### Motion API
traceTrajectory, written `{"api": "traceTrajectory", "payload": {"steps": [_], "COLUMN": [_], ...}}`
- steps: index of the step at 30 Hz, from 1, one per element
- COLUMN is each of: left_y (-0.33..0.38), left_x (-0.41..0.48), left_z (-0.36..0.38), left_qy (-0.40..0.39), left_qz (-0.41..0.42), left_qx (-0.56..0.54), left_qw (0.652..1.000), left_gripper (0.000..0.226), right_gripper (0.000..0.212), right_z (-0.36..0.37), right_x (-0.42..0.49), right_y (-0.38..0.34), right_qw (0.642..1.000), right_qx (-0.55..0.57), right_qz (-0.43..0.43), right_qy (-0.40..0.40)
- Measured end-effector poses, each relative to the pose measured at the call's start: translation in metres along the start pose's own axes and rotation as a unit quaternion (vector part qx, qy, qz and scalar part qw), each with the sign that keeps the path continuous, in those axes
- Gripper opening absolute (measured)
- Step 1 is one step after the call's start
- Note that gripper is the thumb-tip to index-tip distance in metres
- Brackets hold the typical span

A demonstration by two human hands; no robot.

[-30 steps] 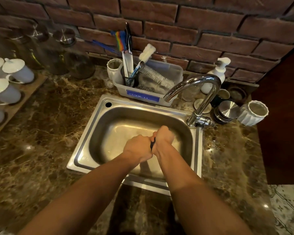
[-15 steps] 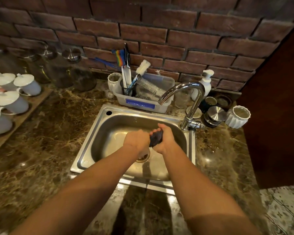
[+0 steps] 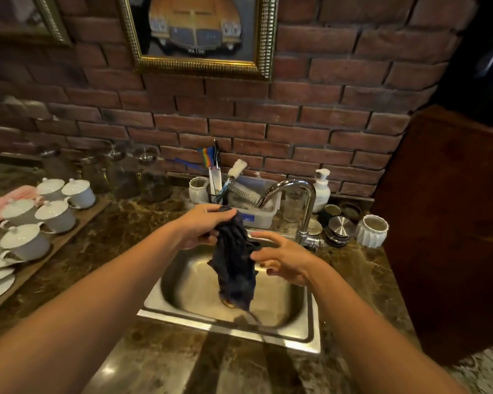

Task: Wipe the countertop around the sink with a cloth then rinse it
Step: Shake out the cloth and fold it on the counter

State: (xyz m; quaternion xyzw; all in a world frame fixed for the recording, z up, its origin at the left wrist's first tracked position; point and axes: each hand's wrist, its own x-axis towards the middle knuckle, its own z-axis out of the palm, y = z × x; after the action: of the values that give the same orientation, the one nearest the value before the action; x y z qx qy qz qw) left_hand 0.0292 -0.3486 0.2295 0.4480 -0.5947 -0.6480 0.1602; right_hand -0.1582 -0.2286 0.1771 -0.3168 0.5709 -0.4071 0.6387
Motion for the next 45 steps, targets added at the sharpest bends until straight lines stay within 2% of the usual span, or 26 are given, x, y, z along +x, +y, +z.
{"api": "traceTrajectory", "payload": {"steps": [3,6,7,9,11,13,15,17,19,21,25,27,28,30,32,33,35,39,41,45], "left_y": [0.025,0.053,0.06,0.071,0.073,0.067,0.06,0.053,0.048,0.044,0.036,0.028,0.025,0.018,0.016,0.014,0.009,-0.001,-0.005,-0.008], "left_x": [-0.023,-0.045,-0.05,-0.058,-0.064,-0.069,-0.075,-0.078,-0.082,-0.088,-0.095,-0.095,-0.095,-0.09,-0.088,-0.089,-0.091,-0.094,-0.093,-0.087], "left_z": [0.005,0.013,0.013,0.007,-0.002,-0.012,-0.014,-0.011,-0.005,0.006,0.031,0.042,0.045,0.049,0.056,0.061,0.073,0.107,0.131,0.179], "left_qy": [-0.012,-0.01,-0.003,0.026,0.043,0.052,0.067,0.072,0.048,0.005,-0.042,-0.079,-0.092,-0.092,-0.095,-0.107,-0.131,-0.171,-0.185,-0.194], "left_qz": [0.07,0.18,0.203,0.242,0.262,0.264,0.268,0.268,0.265,0.26,0.218,0.184,0.191,0.239,0.3,0.319,0.325,0.286,0.261,0.122], "left_qx": [0.098,0.288,0.335,0.432,0.502,0.525,0.521,0.511,0.502,0.465,0.335,0.277,0.288,0.352,0.376,0.379,0.375,0.333,0.29,0.127], "left_qw": [0.993,0.94,0.92,0.868,0.823,0.808,0.808,0.814,0.822,0.846,0.916,0.94,0.934,0.9,0.872,0.862,0.858,0.882,0.902,0.965], "left_gripper": [0.029,0.044,0.047,0.048,0.047,0.044,0.04,0.036,0.033,0.028,0.028,0.015,0.012,0.025,0.015,0.012,0.021,0.028,0.032,0.021], "right_gripper": [0.059,0.036,0.026,0.028,0.028,0.024,0.02,0.024,0.022,0.015,0.029,0.027,0.021,0.015,0.015,0.015,0.015,0.008,0.007,0.014], "right_z": [0.017,0.026,0.028,0.024,0.015,0.007,0.004,0.005,0.008,0.007,0.006,0.006,0.003,0.0,-0.007,-0.012,-0.023,-0.054,-0.07,-0.101], "right_x": [-0.017,-0.028,-0.031,-0.036,-0.044,-0.058,-0.072,-0.087,-0.1,-0.116,-0.15,-0.169,-0.177,-0.2,-0.223,-0.236,-0.258,-0.291,-0.302,-0.313], "right_y": [-0.023,-0.043,-0.048,-0.052,-0.053,-0.053,-0.053,-0.05,-0.047,-0.042,-0.032,-0.024,-0.019,-0.008,0.003,0.009,0.02,0.038,0.047,0.065], "right_qw": [0.989,0.937,0.924,0.915,0.929,0.948,0.938,0.891,0.84,0.814,0.783,0.766,0.762,0.761,0.766,0.769,0.778,0.808,0.804,0.81], "right_qx": [-0.119,-0.275,-0.306,-0.332,-0.3,-0.261,-0.312,-0.434,-0.52,-0.546,-0.564,-0.576,-0.574,-0.561,-0.54,-0.534,-0.529,-0.475,-0.469,-0.43], "right_qz": [-0.088,-0.212,-0.224,-0.221,-0.206,-0.177,-0.145,-0.127,-0.135,-0.153,-0.162,-0.16,-0.16,-0.154,-0.135,-0.115,-0.07,-0.023,-0.021,-0.044], "right_qy": [0.003,0.041,0.051,0.062,0.066,0.046,0.034,0.042,0.084,0.125,0.207,0.239,0.253,0.287,0.322,0.331,0.332,0.348,0.365,0.396]}}
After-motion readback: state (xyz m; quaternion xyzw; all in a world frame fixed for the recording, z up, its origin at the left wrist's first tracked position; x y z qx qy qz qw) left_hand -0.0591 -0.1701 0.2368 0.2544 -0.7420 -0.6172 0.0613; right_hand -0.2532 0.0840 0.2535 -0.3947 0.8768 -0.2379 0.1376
